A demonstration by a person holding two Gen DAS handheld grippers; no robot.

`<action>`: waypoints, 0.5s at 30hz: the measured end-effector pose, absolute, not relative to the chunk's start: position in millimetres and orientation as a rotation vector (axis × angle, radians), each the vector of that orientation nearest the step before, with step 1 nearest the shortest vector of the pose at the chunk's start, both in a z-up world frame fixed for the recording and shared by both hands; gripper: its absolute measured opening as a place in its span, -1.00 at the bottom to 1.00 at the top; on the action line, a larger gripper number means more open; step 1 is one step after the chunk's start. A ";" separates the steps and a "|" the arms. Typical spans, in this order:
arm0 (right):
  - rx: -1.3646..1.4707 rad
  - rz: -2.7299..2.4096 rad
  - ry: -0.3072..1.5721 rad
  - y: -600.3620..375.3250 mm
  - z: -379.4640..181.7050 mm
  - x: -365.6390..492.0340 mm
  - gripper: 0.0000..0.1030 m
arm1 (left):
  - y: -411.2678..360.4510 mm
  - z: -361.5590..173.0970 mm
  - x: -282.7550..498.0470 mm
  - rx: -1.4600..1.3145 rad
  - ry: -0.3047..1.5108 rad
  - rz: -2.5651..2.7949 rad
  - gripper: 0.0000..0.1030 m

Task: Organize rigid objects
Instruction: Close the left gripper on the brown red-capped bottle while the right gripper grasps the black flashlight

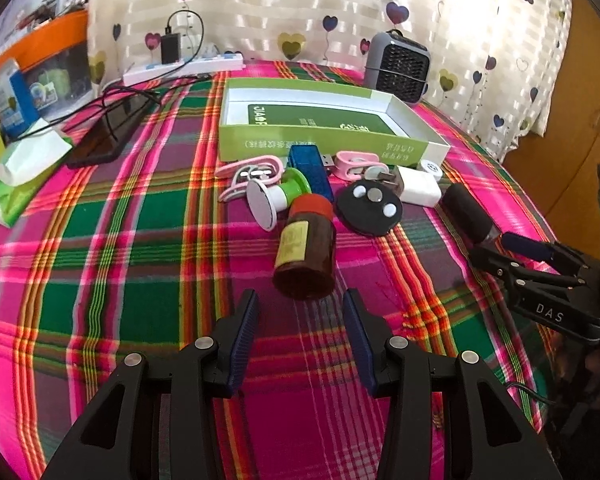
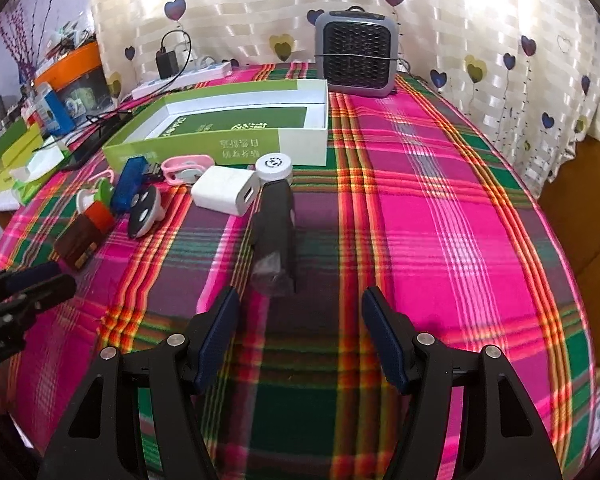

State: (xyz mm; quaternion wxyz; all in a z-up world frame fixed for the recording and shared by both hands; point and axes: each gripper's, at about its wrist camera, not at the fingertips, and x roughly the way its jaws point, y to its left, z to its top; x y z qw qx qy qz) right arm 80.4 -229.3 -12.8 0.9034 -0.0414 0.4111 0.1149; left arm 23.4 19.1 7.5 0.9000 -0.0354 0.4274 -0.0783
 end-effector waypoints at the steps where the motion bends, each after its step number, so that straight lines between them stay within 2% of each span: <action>1: -0.096 0.245 0.853 -227.6 -12.9 83.8 0.25 | 19.5 7.8 25.5 -0.073 0.886 -0.162 -0.19; 15: -0.119 0.276 0.891 -215.9 -11.5 117.6 0.25 | 15.8 7.3 62.1 -0.042 0.918 -0.153 -0.19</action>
